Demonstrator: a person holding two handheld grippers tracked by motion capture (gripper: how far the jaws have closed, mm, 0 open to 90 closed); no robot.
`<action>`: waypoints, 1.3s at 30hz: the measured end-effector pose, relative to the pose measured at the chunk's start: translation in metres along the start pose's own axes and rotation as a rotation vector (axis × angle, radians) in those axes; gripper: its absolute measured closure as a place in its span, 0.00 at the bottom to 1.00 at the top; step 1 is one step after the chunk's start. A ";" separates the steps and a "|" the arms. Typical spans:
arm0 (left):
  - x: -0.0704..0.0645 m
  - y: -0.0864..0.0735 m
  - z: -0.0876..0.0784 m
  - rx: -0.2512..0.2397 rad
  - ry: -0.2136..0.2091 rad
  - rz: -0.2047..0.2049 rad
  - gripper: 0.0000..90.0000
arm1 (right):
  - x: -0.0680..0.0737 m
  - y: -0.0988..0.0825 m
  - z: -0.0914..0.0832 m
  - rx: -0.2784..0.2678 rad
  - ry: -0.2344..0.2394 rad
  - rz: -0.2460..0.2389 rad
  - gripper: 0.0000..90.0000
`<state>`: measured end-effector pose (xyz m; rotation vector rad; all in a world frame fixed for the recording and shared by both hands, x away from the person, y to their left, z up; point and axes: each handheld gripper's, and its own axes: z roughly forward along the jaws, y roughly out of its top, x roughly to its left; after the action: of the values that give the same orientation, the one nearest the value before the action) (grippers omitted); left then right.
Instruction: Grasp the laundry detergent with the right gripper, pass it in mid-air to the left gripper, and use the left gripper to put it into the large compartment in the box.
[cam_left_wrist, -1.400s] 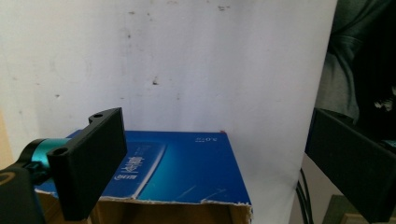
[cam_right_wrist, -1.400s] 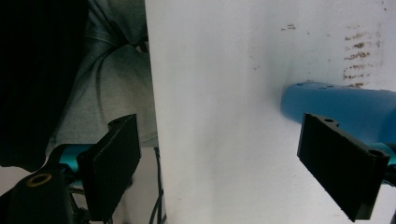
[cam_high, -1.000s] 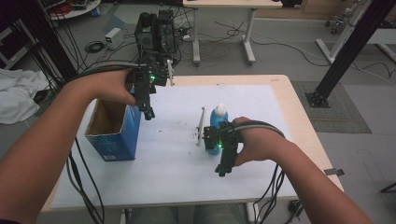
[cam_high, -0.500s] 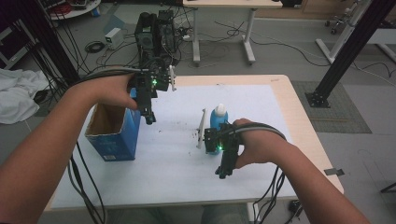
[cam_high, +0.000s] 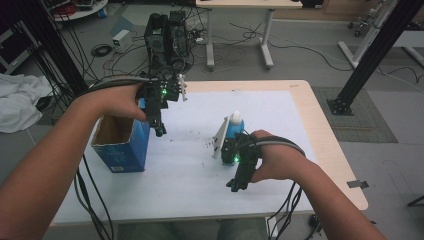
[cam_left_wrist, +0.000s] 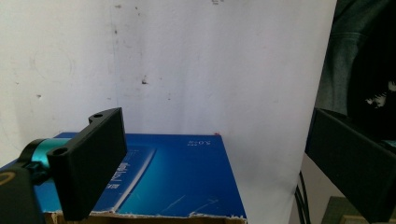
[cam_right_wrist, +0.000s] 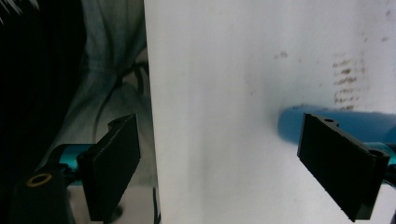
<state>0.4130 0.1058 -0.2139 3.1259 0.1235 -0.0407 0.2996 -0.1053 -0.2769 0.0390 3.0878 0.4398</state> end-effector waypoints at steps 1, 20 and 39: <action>0.000 0.000 0.000 -0.002 -0.002 -0.001 0.06 | 0.001 -0.001 -0.001 -0.028 -0.002 0.001 0.14; -0.004 -0.002 -0.001 -0.001 0.007 0.004 0.06 | 0.015 -0.026 -0.007 -0.429 -0.037 0.067 0.14; -0.006 0.001 0.002 -0.001 0.006 0.009 0.06 | 0.022 -0.053 0.049 -0.429 -0.003 0.145 0.14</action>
<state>0.4074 0.1041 -0.2159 3.1252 0.1088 -0.0315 0.2776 -0.1422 -0.3387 0.2547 2.9242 1.0923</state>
